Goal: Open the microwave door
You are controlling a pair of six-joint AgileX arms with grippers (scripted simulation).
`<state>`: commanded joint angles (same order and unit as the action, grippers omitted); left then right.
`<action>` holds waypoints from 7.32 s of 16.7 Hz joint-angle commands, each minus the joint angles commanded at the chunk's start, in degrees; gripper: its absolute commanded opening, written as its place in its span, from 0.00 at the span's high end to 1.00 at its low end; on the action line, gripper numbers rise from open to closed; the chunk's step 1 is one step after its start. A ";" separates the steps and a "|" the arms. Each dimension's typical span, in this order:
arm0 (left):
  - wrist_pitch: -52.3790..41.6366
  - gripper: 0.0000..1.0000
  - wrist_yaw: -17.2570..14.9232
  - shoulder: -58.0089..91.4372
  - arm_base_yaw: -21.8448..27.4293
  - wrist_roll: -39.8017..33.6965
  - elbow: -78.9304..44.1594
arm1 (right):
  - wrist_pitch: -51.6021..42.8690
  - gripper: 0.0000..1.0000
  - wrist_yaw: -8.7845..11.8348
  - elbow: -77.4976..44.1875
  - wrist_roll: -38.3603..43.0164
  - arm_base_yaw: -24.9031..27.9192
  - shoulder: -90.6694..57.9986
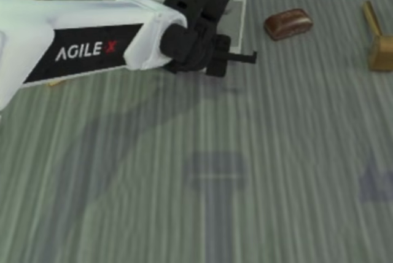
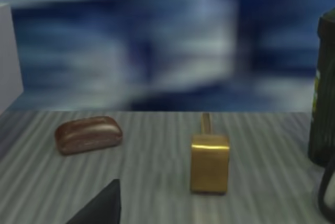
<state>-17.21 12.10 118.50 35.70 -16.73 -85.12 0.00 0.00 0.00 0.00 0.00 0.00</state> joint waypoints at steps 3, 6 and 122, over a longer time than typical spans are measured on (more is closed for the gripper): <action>0.00 1.00 0.00 0.00 0.00 0.00 0.00 | 0.00 0.00 0.00 0.00 0.00 0.00 0.00; 0.00 1.00 0.00 0.00 0.00 0.00 0.00 | 0.00 0.00 0.00 0.00 0.00 0.00 0.00; 4.47 1.00 -7.70 -6.05 -2.49 9.30 9.21 | 0.00 0.00 0.00 0.00 0.00 0.00 0.00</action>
<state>-12.74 4.41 112.44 33.21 -7.42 -75.92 0.00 0.00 0.00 0.00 0.00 0.00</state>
